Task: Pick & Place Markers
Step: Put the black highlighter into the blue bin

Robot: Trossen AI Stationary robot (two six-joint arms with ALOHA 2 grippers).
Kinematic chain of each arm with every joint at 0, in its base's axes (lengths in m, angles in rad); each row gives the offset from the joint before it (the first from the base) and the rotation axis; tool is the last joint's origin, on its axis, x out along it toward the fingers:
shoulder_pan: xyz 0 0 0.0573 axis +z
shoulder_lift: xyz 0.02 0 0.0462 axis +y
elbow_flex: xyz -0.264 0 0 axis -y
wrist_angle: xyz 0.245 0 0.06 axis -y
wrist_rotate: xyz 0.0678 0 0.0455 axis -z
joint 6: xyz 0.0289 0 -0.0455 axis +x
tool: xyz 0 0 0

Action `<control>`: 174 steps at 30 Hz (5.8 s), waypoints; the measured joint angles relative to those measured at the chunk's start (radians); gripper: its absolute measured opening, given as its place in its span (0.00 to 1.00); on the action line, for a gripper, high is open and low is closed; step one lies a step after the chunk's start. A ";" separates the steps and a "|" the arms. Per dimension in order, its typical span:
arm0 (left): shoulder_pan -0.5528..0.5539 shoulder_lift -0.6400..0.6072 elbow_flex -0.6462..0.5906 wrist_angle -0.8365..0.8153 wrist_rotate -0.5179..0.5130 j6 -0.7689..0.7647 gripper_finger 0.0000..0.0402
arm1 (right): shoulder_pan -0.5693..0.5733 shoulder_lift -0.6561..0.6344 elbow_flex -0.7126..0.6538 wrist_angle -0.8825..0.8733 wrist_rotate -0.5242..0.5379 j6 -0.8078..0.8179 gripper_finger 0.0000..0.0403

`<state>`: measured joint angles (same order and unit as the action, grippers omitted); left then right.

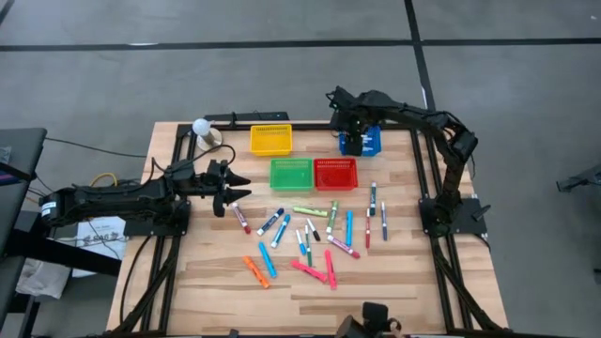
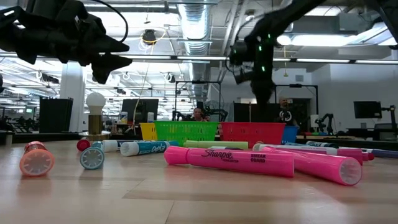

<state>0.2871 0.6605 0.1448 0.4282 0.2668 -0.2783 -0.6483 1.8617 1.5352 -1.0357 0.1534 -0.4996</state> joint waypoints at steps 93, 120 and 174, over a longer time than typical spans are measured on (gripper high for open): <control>-0.040 -0.005 -0.002 0.044 0.101 -0.045 0.46 | 0.818 0.090 0.051 0.146 -0.149 1.337 0.41; -0.039 -0.005 -0.003 0.045 0.101 -0.040 0.46 | 0.775 0.255 0.051 0.150 -0.163 1.365 0.41; -0.039 -0.005 -0.003 0.066 0.100 -0.033 0.46 | 0.785 0.321 0.051 0.136 -0.170 1.499 0.14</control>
<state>0.2478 0.6559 0.1417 0.4946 0.3672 -0.3111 0.1368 2.1829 1.5866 -0.8993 -0.0165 0.9994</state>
